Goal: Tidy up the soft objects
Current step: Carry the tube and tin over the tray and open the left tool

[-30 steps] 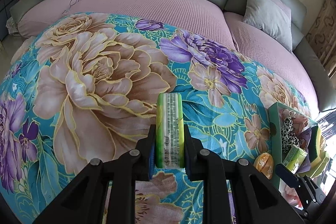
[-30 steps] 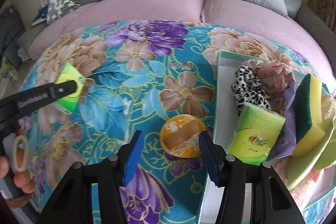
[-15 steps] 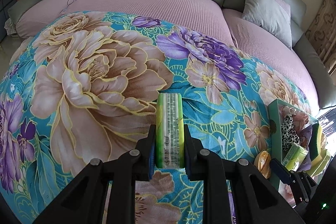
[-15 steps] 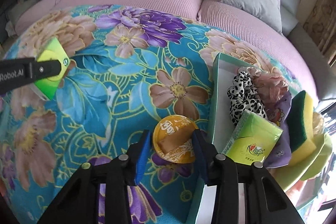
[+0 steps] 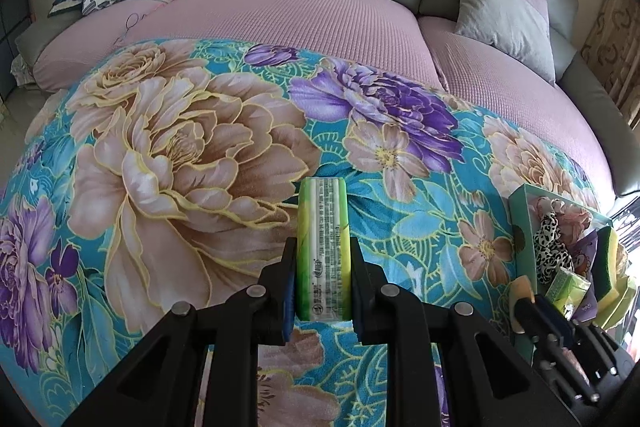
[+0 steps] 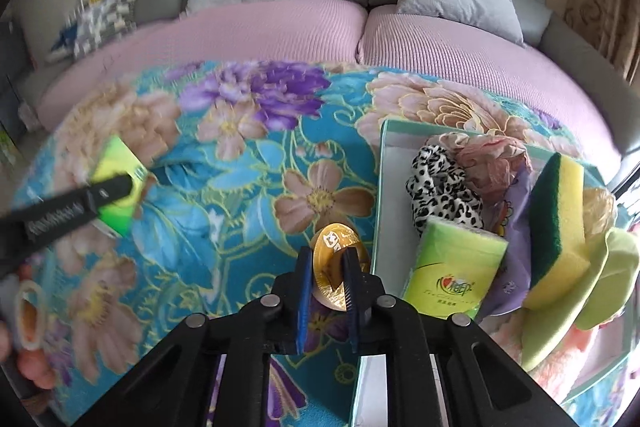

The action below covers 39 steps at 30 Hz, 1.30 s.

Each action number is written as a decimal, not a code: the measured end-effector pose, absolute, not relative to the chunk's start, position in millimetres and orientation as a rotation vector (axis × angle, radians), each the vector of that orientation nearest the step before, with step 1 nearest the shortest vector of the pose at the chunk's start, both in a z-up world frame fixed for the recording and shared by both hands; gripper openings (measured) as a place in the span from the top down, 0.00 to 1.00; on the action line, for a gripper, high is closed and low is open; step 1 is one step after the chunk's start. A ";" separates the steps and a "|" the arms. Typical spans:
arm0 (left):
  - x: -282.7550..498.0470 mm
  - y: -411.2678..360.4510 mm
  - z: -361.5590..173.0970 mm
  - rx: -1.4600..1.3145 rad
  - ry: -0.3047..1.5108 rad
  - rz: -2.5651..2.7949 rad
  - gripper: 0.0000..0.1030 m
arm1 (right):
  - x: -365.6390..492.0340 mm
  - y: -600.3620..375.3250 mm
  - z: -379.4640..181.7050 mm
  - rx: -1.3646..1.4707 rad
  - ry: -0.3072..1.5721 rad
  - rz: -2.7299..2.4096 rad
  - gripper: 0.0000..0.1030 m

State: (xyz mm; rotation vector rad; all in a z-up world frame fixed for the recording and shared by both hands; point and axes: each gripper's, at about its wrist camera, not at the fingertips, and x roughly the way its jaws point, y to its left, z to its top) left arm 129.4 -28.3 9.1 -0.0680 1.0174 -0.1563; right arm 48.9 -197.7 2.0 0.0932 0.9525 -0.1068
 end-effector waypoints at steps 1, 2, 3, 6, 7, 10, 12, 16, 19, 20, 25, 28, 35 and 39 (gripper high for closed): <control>128.6 -29.9 10.5 -0.063 1.013 -0.160 0.78 | 46.9 -199.8 5.7 0.117 0.941 -0.092 0.85; 127.5 -31.7 12.3 -0.058 1.008 -0.163 0.78 | 44.8 -202.3 9.2 0.134 0.925 -0.081 0.85; 126.8 -33.6 13.7 -0.054 1.004 -0.166 0.78 | 42.7 -204.2 12.4 0.148 0.911 -0.075 0.85; 123.8 -39.6 19.0 -0.042 0.989 -0.180 0.78 | 38.1 -210.1 20.1 0.193 0.878 -0.045 0.85; 122.8 -41.4 21.0 -0.040 0.983 -0.187 0.78 | 36.5 -210.7 23.1 0.199 0.871 -0.040 0.85; 119.4 -46.5 26.2 -0.037 0.971 -0.212 0.78 | 32.3 -214.3 30.1 0.222 0.847 -0.030 0.85; 117.0 -49.8 30.4 -0.035 0.961 -0.227 0.78 | 28.3 -216.0 36.1 0.229 0.831 -0.033 0.85; 110.6 -60.2 39.0 -0.034 0.943 -0.272 0.78 | 10.8 -224.0 55.9 0.228 0.771 -0.055 0.85; 101.3 -74.8 47.3 -0.019 0.926 -0.331 0.78 | -7.0 -239.7 70.4 0.237 0.730 -0.111 0.85; 97.1 -81.3 50.7 -0.012 0.919 -0.359 0.78 | -13.7 -246.5 74.0 0.243 0.722 -0.137 0.85; 73.7 -118.1 63.9 0.049 0.886 -0.475 0.78 | -41.6 -281.2 83.1 0.273 0.706 -0.267 0.85; 58.9 -142.1 65.1 0.093 0.886 -0.550 0.78 | -54.6 -299.3 82.9 0.296 0.711 -0.326 0.85; 26.7 -194.8 44.5 0.202 0.939 -0.690 0.78 | -72.6 -328.7 70.0 0.326 0.758 -0.419 0.85; 17.9 -212.5 29.7 0.244 0.977 -0.712 0.77 | -71.3 -337.4 54.1 0.342 0.807 -0.428 0.85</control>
